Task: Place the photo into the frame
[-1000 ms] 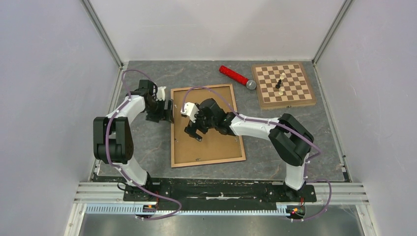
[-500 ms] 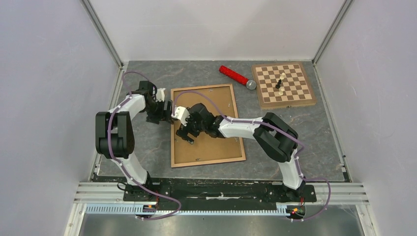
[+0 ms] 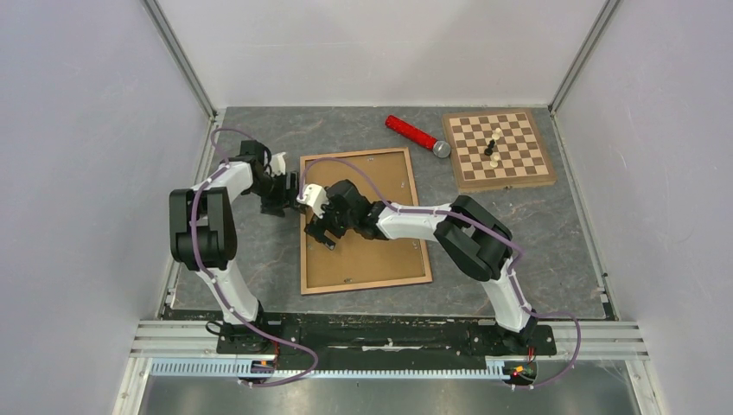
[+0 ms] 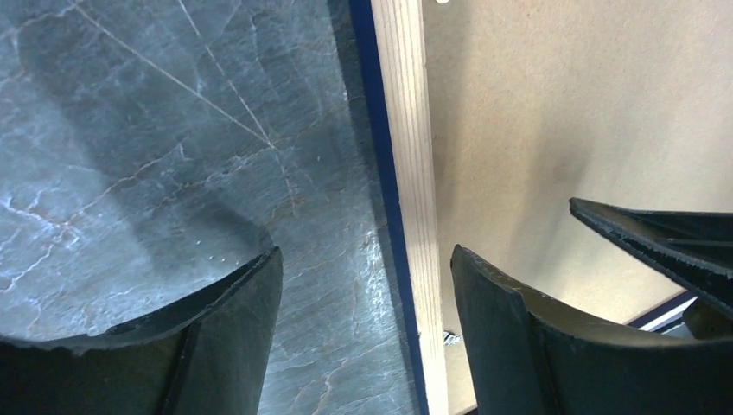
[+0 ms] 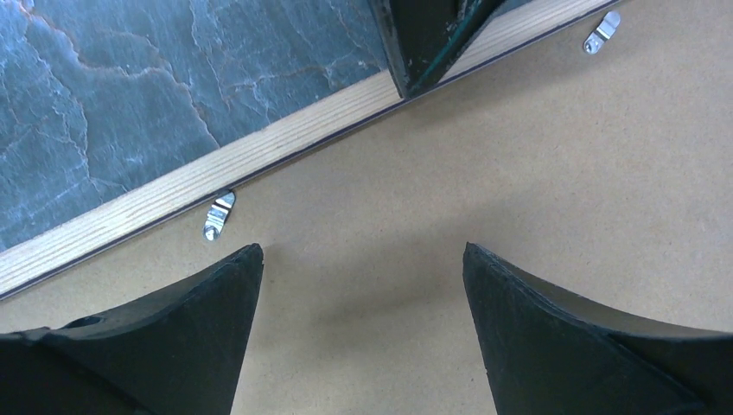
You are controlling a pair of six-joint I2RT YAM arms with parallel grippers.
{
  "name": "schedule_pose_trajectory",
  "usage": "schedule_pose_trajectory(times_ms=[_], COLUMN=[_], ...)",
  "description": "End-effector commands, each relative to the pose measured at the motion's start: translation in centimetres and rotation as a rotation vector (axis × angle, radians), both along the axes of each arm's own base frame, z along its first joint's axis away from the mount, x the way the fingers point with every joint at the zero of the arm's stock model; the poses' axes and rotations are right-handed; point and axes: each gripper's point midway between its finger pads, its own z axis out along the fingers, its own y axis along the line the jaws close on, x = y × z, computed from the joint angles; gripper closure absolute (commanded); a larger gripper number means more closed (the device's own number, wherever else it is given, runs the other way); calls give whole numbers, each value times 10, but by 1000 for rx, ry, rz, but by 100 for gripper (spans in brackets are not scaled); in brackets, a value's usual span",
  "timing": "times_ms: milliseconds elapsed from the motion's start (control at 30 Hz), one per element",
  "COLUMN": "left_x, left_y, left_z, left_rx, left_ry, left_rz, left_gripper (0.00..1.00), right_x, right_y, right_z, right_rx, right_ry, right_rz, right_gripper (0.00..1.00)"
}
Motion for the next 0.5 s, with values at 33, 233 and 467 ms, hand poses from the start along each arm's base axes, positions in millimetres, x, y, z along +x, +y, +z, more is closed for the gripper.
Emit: schedule_pose_trajectory(times_ms=[33,233,467], left_x=[16,19,20], left_y=[-11,-15,-22], left_z=[5,1,1], left_rx=[-66,-88,-132], left_ry=[0,5,9], left_rz=[37,37,37], left_gripper=[28,44,49], right_x=[10,11,12], right_y=[15,14,16], right_z=[20,22,22], right_rx=[59,59,58], right_ry=[-23,-29,-27], right_rz=[-16,-23,-21], right_gripper=[12,13,13])
